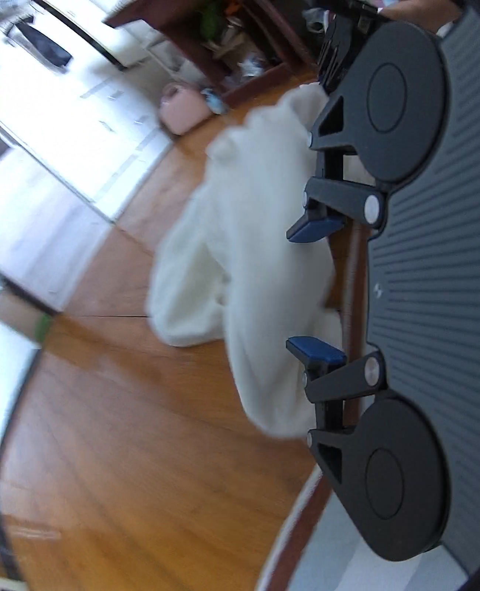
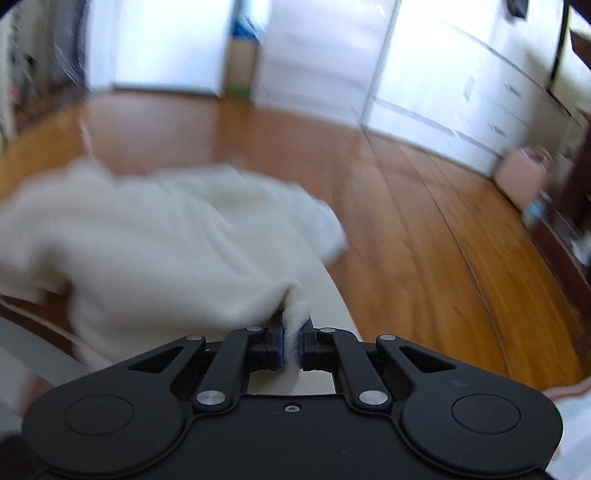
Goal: Fold clothes
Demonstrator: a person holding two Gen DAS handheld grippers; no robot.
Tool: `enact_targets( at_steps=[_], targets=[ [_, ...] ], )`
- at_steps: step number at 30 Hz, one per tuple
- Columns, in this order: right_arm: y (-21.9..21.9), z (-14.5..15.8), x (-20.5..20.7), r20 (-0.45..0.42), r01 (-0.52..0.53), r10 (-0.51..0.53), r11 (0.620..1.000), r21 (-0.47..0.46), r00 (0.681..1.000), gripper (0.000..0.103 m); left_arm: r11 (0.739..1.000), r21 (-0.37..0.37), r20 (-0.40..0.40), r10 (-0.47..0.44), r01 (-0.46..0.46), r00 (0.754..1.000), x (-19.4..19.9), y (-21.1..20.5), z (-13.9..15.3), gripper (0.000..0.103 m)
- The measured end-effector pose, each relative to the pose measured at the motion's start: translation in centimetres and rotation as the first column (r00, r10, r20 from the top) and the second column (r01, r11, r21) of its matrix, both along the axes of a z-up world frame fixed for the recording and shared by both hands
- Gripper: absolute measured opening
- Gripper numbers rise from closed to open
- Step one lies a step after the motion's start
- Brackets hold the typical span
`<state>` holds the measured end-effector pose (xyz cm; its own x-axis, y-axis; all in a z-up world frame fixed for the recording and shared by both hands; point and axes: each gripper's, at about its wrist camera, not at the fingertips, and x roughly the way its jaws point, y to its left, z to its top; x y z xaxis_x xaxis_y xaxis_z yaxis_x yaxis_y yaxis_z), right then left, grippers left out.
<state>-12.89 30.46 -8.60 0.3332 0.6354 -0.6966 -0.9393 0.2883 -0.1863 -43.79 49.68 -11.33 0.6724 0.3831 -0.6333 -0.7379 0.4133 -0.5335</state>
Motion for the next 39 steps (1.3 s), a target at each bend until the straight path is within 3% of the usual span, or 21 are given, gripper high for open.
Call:
enact_targets(
  at_steps=[5, 6, 8, 10, 11, 15, 17, 19, 21, 24, 26, 29, 30, 34, 35, 36, 37, 39],
  targets=[
    [-0.3, -1.9, 0.4, -0.031, 0.014, -0.015, 0.999, -0.05, 0.999, 0.007, 0.976, -0.194, 0.067, -0.083, 0.095, 0.994, 2.4, 1.9, -4.0, 0.058],
    [-0.1, -2.1, 0.4, -0.036, 0.008, -0.01, 0.999, -0.053, 0.999, 0.007, 0.978, -0.189, 0.022, -0.086, 0.088, 0.996, 2.9, 2.0, -4.4, 0.058],
    [0.5, -2.3, 0.7, -0.064, 0.006, -0.01, 0.998, -0.059, 0.998, 0.008, 0.992, -0.081, -0.161, -0.111, 0.099, 0.981, 4.4, 1.5, -4.2, 0.064],
    [0.9, -2.3, 1.1, -0.123, 0.014, -0.019, 0.999, -0.043, 0.992, 0.008, 0.987, 0.032, -0.337, -0.139, 0.159, 0.931, 5.6, 0.8, -3.8, 0.066],
    [0.9, -2.3, 1.5, -0.154, 0.02, -0.025, 0.999, -0.033, 0.988, 0.008, 0.983, 0.068, -0.387, -0.132, 0.171, 0.913, 5.9, 0.4, -3.5, 0.066],
    [0.2, -1.6, 2.9, -0.252, 0.051, -0.044, 0.998, 0.02, 0.967, 0.008, 0.976, 0.185, -0.406, -0.031, 0.115, 0.914, 3.8, -0.4, -1.6, 0.066],
    [-0.4, -0.5, 3.0, -0.265, 0.059, -0.028, 0.992, 0.109, 0.964, 0.009, 0.929, 0.366, -0.354, 0.085, 0.054, 0.931, 2.6, -0.7, -0.4, 0.066],
    [-1.0, 0.3, 3.0, -0.313, 0.088, -0.031, 0.982, 0.169, 0.949, 0.012, 0.871, 0.489, -0.281, 0.107, 0.046, 0.954, 2.0, -0.7, 1.0, 0.068],
    [-1.4, 0.6, 3.0, -0.359, 0.113, -0.036, 0.975, 0.194, 0.933, 0.016, 0.89, 0.443, -0.316, 0.045, 0.106, 0.948, 2.3, 0.1, 1.2, 0.073],
    [-1.6, 0.5, 2.4, -0.294, 0.101, -0.045, 0.979, 0.177, 0.955, 0.022, 0.927, 0.338, -0.431, -0.002, 0.163, 0.903, 2.4, 0.7, -0.4, 0.075],
    [-1.8, 0.5, 2.1, -0.255, 0.084, -0.042, 0.984, 0.157, 0.966, 0.029, 0.954, 0.224, -0.501, -0.061, 0.197, 0.863, 1.9, 1.0, -2.2, 0.08],
    [-2.4, 0.4, 2.2, -0.249, 0.075, -0.039, 0.987, 0.139, 0.968, 0.04, 0.97, 0.122, -0.618, -0.092, 0.21, 0.781, 2.6, 1.3, -4.7, 0.081],
    [-2.8, 0.3, 2.3, -0.276, 0.068, -0.03, 0.989, 0.13, 0.961, 0.041, 0.966, 0.13, -0.615, -0.1, 0.225, 0.782, 2.8, 1.4, -5.1, 0.083],
    [-3.9, -0.5, 2.4, -0.389, 0.036, 0.007, 0.994, 0.104, 0.921, 0.052, 0.966, 0.162, -0.534, -0.085, 0.2, 0.841, 2.5, 2.5, -5.6, 0.088],
    [-4.0, -0.9, 2.3, -0.408, 0.027, 0.014, 0.995, 0.096, 0.913, 0.059, 0.969, 0.166, -0.511, -0.074, 0.182, 0.856, 2.4, 2.8, -5.8, 0.084],
    [-3.9, -1.5, 2.0, -0.416, 0.019, 0.016, 0.997, 0.08, 0.909, 0.062, 0.968, 0.182, -0.5, -0.059, 0.171, 0.864, 2.4, 2.8, -5.9, 0.07],
    [-3.7, -2.0, 1.7, -0.423, 0.011, 0.017, 0.998, 0.064, 0.906, 0.062, 0.967, 0.198, -0.489, -0.044, 0.16, 0.871, 2.4, 2.9, -6.0, 0.043],
    [-3.5, -2.8, 1.2, -0.433, 0.003, 0.014, 0.999, 0.04, 0.901, 0.065, 0.955, 0.257, -0.482, -0.005, 0.146, 0.876, 2.5, 2.3, -4.5, 0.022]
  ],
)
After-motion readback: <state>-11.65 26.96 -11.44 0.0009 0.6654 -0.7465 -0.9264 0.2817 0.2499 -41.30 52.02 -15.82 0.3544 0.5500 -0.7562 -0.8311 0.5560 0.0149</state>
